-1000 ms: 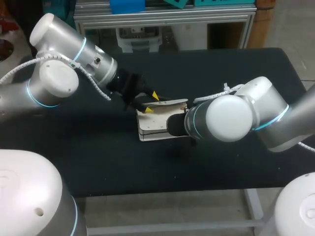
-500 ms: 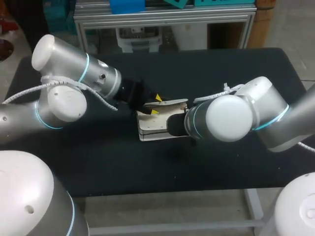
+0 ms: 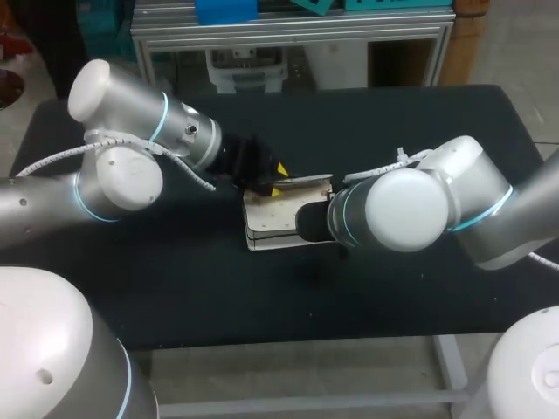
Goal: Pick up the bag, open it, inspect its contents, close it, and place it on the opposite side
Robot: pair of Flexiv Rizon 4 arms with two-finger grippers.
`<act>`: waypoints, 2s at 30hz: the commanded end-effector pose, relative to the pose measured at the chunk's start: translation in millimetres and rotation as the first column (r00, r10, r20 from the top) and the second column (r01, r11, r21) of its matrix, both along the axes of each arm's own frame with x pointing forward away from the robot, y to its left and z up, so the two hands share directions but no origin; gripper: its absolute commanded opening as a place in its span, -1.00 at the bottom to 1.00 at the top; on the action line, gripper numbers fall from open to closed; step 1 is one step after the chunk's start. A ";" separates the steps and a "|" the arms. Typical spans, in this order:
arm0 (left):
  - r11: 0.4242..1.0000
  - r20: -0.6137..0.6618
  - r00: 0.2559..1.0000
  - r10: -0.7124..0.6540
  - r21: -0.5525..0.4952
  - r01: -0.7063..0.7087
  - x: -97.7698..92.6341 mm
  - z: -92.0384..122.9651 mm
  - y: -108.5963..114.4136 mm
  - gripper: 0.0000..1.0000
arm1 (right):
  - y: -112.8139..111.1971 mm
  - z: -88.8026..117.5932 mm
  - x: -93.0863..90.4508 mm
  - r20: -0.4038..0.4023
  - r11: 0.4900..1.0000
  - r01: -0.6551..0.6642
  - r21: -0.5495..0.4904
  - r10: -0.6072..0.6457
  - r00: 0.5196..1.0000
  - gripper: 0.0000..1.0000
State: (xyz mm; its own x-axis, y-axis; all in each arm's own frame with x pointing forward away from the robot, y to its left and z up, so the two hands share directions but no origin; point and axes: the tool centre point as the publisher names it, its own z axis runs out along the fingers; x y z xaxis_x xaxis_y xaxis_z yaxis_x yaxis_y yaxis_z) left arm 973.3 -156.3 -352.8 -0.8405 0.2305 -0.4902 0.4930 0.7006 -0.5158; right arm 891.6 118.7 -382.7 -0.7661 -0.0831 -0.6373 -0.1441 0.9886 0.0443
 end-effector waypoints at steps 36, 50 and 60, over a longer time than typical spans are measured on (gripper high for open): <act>0.999 -0.191 0.981 0.039 0.004 -0.039 15.2 15.7 1.9 -1.00 | 0.7 23.3 -5.4 0.056 1.000 -0.015 0.003 0.015 0.998 1.00; 0.985 -0.278 0.951 0.138 -0.066 -0.162 24.2 51.5 11.8 -1.00 | -8.5 76.4 -18.3 0.099 0.993 -0.044 0.110 0.034 0.995 1.00; 0.971 -0.305 0.937 0.172 -0.107 -0.214 30.1 72.1 14.3 -1.00 | -6.8 94.5 -24.1 0.137 0.989 -0.088 0.121 0.072 0.988 1.00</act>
